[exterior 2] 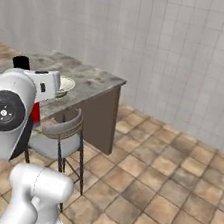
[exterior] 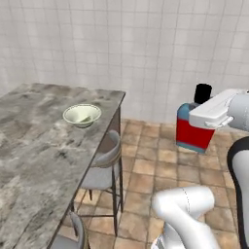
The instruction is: There is a bowl on the dining counter. Grab a lemon wedge from the fridge and place it in the bowl. Then get the liquor bottle and glass cup from the cabinet and place them next to the bowl.
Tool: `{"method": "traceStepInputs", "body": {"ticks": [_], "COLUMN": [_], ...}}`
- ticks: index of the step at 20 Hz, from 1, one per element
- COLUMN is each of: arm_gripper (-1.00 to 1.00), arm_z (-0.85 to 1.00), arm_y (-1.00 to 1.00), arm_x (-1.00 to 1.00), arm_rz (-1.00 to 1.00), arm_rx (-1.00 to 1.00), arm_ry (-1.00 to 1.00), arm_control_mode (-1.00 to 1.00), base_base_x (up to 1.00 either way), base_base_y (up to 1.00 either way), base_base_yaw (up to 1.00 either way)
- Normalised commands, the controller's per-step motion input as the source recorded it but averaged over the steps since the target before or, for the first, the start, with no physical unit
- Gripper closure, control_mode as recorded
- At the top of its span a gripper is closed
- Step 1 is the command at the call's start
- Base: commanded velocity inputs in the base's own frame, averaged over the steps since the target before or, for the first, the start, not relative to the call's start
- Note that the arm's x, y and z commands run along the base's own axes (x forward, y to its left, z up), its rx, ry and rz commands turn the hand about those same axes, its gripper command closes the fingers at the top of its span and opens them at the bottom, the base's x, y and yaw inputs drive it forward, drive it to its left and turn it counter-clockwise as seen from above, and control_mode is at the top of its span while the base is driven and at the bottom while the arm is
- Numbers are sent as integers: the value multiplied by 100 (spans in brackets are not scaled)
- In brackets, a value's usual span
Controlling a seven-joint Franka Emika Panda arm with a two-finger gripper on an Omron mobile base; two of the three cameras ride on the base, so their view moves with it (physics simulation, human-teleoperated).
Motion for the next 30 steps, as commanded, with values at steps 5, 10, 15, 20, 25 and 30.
{"method": "traceStepInputs", "body": {"ticks": [5, 10, 15, 20, 25, 30], "arm_gripper": [100, 100, 100, 100, 100, 100], "arm_z": [0, 0, 0, 0, 0, 0], "arm_y": [0, 0, 0, 0, 0, 0], "arm_x": [0, 0, 0, 0, 0, 0], "arm_rz": [0, 0, 0, 0, 0, 0], "arm_rx": [0, 0, 0, 0, 0, 0], "arm_ry": [0, 0, 0, 0, 0, 0], "arm_control_mode": [100, 100, 100, 100, 100, 100], "base_base_x": [66, 50, 23, 24, 4, 0], "base_base_y": [-26, -33, -36, -43, -73, -81], "base_base_yaw": [61, 62, 63, 59, 46, 30]}}
